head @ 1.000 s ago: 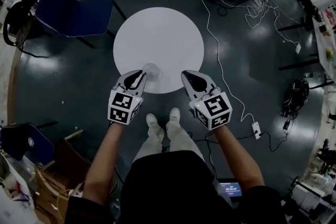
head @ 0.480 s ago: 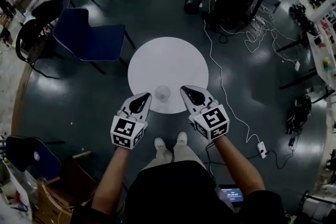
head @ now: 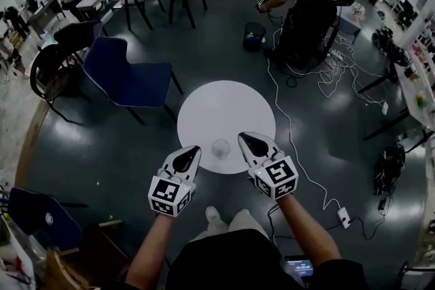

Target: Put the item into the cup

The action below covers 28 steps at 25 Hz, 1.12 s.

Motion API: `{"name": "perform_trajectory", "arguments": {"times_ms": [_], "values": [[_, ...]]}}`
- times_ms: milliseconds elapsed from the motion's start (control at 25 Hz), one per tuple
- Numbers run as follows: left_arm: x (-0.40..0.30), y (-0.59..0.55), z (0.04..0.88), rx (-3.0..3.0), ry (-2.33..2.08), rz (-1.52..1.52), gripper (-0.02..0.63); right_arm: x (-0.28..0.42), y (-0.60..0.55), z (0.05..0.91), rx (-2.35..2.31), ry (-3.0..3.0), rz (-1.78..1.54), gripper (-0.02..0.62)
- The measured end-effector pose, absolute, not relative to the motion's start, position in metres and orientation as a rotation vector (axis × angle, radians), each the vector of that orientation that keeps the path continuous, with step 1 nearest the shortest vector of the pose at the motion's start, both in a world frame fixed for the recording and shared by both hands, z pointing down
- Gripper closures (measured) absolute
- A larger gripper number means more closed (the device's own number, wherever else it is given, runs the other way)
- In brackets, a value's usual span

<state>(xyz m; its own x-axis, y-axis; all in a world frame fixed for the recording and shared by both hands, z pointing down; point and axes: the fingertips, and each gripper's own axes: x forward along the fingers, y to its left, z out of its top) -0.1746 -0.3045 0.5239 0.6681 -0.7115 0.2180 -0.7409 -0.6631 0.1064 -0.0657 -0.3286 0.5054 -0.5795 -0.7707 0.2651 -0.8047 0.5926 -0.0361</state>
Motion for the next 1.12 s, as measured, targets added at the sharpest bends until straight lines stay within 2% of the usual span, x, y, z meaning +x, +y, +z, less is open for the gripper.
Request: {"name": "perform_trajectory", "arguments": {"times_ms": [520,1120], "values": [[-0.173,-0.310,0.492,2.724,-1.194,0.182,0.589,-0.066,-0.347,0.464,1.344,-2.637,0.159,0.578],[-0.153,-0.270,0.471,2.717,-1.270,0.150,0.589,-0.043,-0.309,0.445,1.298,-2.685,0.119,0.578]]}}
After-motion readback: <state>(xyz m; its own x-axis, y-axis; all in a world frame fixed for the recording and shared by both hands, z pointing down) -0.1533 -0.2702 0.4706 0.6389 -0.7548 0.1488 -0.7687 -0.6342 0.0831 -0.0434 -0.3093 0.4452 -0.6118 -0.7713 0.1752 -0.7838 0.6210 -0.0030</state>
